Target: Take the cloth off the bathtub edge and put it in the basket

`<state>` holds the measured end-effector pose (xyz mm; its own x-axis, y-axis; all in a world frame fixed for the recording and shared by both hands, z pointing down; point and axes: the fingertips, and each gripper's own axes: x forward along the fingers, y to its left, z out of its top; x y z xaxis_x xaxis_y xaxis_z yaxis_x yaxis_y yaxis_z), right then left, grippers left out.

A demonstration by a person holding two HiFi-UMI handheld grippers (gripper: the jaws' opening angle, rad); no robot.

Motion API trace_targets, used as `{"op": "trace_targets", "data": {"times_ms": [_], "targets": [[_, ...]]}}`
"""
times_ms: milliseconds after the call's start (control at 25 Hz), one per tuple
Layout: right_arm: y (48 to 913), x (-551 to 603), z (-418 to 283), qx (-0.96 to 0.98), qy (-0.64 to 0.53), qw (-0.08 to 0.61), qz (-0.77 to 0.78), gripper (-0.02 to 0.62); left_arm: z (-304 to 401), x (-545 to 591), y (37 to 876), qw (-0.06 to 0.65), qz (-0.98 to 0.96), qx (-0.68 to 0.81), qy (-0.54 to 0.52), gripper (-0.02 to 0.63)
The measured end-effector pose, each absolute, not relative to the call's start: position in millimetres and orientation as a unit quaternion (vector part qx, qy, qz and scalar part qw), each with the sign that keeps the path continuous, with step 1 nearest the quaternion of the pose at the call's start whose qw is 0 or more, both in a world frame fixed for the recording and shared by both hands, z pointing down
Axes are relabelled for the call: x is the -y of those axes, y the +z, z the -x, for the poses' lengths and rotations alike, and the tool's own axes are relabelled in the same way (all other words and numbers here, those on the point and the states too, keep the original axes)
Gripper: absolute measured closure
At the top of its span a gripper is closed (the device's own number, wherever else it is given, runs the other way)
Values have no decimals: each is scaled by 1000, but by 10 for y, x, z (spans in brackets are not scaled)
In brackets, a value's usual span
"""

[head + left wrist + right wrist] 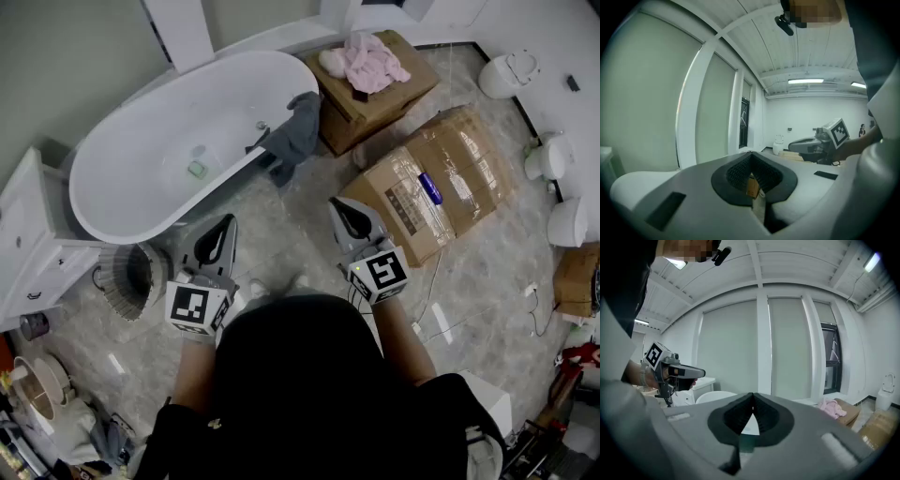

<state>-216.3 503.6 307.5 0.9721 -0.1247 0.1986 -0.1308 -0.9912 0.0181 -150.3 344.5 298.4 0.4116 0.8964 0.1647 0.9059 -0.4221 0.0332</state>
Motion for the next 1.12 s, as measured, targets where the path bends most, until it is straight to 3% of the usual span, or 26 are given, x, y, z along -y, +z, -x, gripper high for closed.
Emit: {"op": "trace_targets", "data": {"times_ms": [720, 1120], "targets": [[3317, -5825, 2286, 87, 94, -3, -992, 598, 1664, -4271, 3163, 54, 845, 521, -102, 594], [3557, -5866, 1308, 91, 121, 4, -988, 598, 673, -4277, 3410, 43, 844, 522, -115, 594]]}}
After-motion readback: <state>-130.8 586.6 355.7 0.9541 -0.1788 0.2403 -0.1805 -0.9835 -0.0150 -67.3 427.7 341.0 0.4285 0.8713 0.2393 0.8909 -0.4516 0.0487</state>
